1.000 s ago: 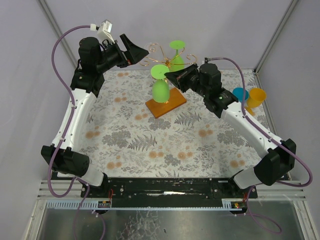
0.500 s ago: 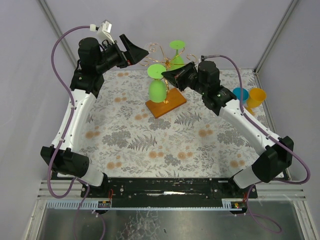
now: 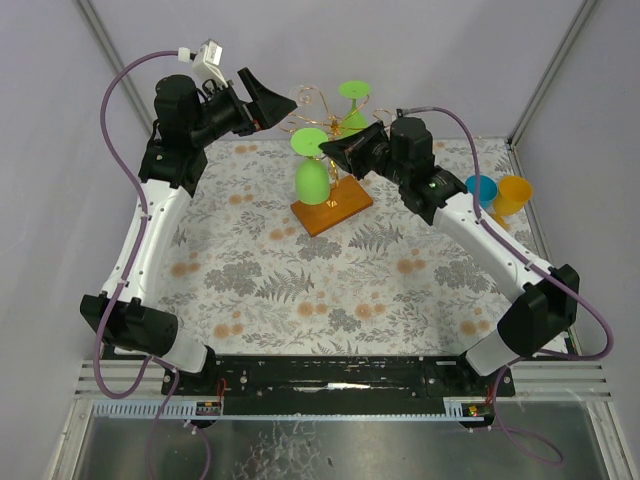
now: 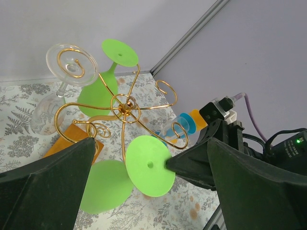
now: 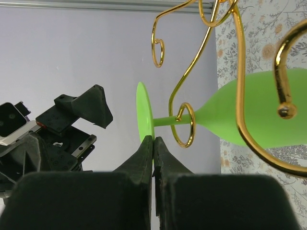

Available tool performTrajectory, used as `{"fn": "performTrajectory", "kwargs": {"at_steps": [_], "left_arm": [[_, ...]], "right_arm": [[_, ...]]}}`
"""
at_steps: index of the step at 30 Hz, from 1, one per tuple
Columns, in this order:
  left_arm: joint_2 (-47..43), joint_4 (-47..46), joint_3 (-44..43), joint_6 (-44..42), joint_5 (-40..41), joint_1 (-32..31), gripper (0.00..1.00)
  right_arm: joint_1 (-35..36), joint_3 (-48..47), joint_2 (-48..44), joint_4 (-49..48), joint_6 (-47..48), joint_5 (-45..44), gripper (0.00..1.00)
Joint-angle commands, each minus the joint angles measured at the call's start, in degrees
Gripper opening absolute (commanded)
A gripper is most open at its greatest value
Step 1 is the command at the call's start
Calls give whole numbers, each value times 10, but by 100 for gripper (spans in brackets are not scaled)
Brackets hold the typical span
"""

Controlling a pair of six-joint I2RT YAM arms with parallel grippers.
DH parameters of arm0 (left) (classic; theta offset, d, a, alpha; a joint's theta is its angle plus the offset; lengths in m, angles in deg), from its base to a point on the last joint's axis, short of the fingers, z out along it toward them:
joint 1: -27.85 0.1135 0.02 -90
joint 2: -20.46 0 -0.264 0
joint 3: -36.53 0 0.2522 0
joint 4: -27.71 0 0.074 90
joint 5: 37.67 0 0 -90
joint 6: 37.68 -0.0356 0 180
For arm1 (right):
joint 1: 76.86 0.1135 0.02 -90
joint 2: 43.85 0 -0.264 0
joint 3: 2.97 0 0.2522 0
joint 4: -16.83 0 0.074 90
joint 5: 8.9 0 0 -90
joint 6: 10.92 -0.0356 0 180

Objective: Take the wine glass off the wine glass rack

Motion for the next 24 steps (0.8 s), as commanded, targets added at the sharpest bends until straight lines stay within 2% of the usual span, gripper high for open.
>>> {"fn": "performTrajectory", "kwargs": {"at_steps": [1,24], "left_arm": [[-19,-37,6,-6,-6,4,100],[-23,-42,15,-9,-6,5,100]], "right_arm": [[6,-40,0,-22,11,-5,0],[6,-60,6,30,28,-72,0]]}}
